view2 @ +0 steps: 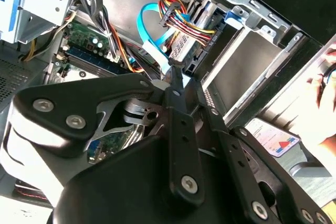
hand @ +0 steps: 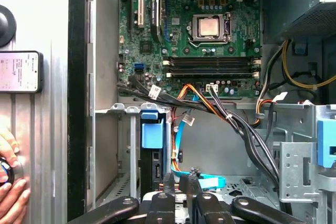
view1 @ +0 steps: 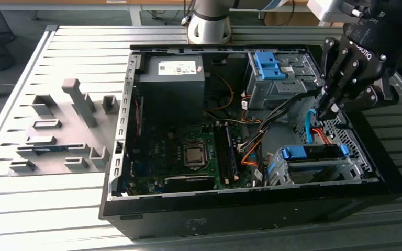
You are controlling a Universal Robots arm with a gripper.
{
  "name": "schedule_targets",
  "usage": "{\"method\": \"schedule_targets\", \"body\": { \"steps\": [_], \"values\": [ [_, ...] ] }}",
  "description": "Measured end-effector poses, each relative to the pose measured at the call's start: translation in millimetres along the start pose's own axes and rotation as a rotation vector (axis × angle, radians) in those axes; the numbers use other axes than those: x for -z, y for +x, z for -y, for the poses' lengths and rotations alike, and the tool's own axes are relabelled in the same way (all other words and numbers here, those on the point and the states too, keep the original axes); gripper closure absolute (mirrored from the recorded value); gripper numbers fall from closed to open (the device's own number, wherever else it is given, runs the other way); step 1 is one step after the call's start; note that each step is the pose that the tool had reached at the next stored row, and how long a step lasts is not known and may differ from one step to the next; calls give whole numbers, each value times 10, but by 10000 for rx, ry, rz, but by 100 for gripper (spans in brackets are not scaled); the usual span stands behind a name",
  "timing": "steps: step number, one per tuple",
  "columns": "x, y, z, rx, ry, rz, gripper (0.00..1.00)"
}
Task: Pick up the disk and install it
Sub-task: 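Insert the second disk wire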
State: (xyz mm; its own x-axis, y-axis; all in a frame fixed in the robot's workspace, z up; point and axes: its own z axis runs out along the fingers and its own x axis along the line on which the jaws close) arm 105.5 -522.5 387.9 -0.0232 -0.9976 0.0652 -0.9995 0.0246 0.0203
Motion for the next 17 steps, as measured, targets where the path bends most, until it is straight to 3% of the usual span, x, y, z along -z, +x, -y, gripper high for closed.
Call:
{"method": "schedule_targets", "body": {
  "steps": [9, 17],
  "values": [
    [42, 2, -1, 0, 0, -2, 76],
    [-46, -22, 1, -1, 1, -83, 76]
  ]
}}
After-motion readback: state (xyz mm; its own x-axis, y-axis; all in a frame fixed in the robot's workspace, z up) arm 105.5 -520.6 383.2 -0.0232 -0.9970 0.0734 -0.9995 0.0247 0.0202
